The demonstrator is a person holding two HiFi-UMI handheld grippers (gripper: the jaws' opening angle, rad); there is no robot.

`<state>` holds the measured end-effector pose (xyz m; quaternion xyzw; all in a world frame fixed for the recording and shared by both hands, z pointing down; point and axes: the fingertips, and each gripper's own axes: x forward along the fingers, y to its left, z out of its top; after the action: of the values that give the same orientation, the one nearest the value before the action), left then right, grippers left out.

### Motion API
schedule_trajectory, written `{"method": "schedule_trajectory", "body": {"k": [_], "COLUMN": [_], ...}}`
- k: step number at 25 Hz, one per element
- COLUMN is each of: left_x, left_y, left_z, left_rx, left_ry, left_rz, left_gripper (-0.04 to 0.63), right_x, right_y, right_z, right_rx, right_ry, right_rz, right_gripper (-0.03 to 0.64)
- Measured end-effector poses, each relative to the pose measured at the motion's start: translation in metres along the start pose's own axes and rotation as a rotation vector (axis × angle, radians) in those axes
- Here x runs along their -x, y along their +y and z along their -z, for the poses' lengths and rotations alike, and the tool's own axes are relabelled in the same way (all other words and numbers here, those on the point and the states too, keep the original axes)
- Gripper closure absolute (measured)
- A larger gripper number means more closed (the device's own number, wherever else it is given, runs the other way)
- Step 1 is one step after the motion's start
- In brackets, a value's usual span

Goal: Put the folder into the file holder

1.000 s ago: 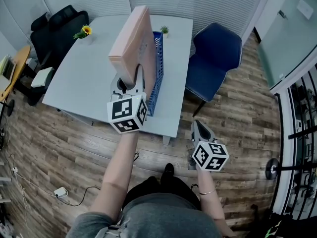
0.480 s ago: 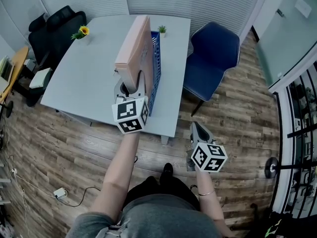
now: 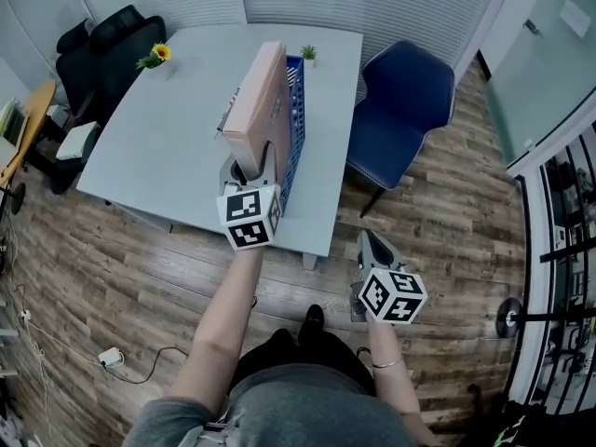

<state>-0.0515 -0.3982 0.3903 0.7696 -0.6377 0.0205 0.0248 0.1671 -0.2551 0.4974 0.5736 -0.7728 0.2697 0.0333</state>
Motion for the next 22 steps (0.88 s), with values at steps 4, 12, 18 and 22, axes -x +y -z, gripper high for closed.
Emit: {"method": "schedule_trajectory", "body": {"k": [4,12,18,22], "left_x": [-0.002,-0.004,-0.001,0.0], "left_y": [0.0,0.001,0.001,0.001], "left_z": [0.008,0.019,0.023,0.024], "left_rx": [-0.007,-0.013,-0.025,-0.034], "left_ry": [0.022,0.052,0.063,0.074], "left_rz": [0.001,0.01,0.017,0.026], "left_gripper": [0.431,0.419,0.411,0.41], "right_x": [-0.001,-0.007,-0.01,-0.011], "right_y": [-0.001,0.002,0.008,0.011], "right_z": [-0.001,0.0,0.003,0.004], "right_rx": [0.002,0.004,0.008,0.009], "right_ry": [0.0,0.01,0.019,0.019], "right_rz": [0.0,-0.009,-0.024,-0.028], "right_gripper": [0.611,0.611,0.611,0.611]}}
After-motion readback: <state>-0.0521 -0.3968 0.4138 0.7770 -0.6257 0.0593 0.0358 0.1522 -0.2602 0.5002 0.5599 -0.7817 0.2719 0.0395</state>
